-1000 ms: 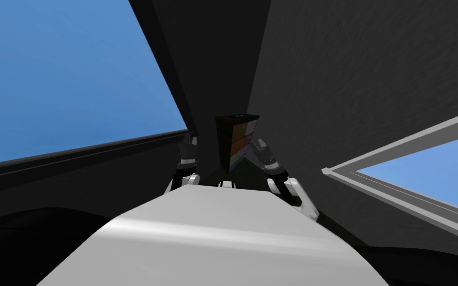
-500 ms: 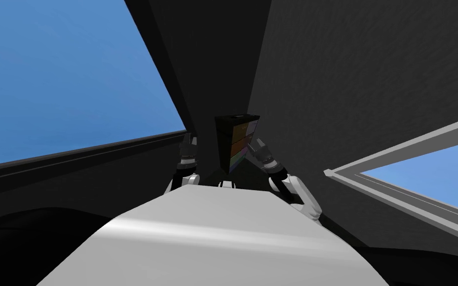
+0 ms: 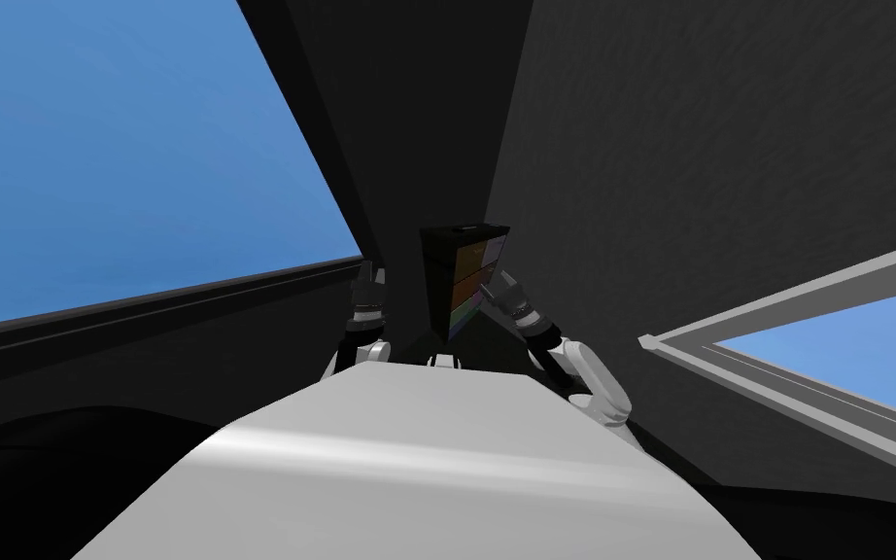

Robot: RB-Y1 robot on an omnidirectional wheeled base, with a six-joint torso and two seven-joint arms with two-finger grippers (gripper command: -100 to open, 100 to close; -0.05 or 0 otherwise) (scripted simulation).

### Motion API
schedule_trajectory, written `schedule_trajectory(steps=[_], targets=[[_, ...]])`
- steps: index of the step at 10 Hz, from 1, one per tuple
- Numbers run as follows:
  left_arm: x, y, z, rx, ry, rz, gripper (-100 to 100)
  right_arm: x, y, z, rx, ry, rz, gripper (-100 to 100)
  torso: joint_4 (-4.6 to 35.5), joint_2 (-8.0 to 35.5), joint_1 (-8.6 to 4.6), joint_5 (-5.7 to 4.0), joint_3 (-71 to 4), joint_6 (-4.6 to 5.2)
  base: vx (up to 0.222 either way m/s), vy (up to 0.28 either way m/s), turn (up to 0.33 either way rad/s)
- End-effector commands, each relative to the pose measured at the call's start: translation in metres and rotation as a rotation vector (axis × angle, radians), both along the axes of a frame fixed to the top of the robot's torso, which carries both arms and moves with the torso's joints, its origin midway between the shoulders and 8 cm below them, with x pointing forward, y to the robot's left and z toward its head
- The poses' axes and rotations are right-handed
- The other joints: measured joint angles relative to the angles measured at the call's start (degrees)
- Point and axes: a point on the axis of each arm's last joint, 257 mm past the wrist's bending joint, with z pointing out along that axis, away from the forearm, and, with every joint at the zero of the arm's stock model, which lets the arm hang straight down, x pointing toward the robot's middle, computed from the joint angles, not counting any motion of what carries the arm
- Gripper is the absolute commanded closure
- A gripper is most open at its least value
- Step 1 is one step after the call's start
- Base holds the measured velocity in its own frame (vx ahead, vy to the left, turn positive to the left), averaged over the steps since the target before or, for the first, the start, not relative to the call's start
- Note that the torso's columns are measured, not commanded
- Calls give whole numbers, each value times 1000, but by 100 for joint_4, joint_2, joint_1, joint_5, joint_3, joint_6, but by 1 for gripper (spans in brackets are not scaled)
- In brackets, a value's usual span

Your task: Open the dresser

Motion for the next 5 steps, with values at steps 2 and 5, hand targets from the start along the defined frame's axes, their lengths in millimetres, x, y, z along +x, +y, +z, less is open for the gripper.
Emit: schedule_trajectory(steps=[2, 5], targets=[[0, 0, 0, 0, 0, 0, 0, 8, 1, -9, -146, -48, -55, -100, -1, -4, 0, 0, -3, 0, 39, -1, 16], [0, 0, 0, 0, 0, 0, 0, 19, -1, -16, -295, -103, -108, -100, -1, 0, 1, 0, -1, 1, 49, -1, 23]])
